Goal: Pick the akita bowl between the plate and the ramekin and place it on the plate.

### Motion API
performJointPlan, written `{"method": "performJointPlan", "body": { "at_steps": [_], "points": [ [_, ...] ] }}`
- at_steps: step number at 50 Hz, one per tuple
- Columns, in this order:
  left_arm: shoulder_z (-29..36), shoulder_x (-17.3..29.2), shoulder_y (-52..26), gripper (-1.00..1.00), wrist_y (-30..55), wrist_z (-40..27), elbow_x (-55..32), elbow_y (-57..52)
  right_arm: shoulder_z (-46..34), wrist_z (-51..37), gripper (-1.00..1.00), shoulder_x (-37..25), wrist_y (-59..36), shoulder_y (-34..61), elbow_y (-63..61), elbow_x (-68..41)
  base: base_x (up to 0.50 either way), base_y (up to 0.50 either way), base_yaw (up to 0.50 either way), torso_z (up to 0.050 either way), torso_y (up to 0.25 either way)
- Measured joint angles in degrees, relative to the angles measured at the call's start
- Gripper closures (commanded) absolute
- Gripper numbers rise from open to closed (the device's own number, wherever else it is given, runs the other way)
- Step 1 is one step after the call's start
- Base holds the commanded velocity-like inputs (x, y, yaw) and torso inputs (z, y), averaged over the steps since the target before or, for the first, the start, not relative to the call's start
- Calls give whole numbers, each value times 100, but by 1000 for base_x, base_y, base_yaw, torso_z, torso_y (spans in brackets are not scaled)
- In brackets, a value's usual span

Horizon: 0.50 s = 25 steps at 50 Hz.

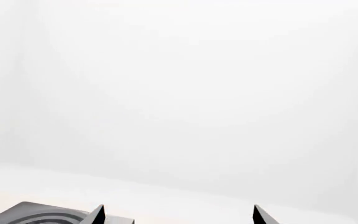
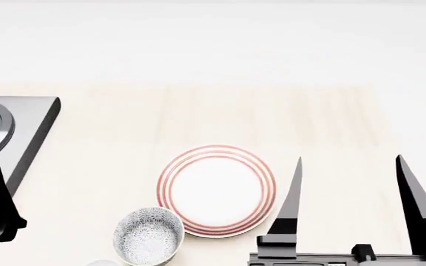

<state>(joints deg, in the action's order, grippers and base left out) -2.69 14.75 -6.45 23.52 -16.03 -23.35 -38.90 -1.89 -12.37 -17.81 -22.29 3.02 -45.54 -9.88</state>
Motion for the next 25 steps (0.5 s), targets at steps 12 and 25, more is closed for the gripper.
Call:
{"method": "performJointPlan", "body": {
  "at_steps": [12, 25],
  "points": [
    [-26, 262, -487, -100, 748, -200, -260, -145, -402, 308, -100, -573, -1266, 968, -303, -75, 0, 0, 0, 0, 0],
    [-46, 381, -1045, -100, 1399, -463, -416, 35, -1505, 1013, -100, -1229, -2355, 2571, -10, 169, 0, 0, 0, 0, 0]
  ]
}}
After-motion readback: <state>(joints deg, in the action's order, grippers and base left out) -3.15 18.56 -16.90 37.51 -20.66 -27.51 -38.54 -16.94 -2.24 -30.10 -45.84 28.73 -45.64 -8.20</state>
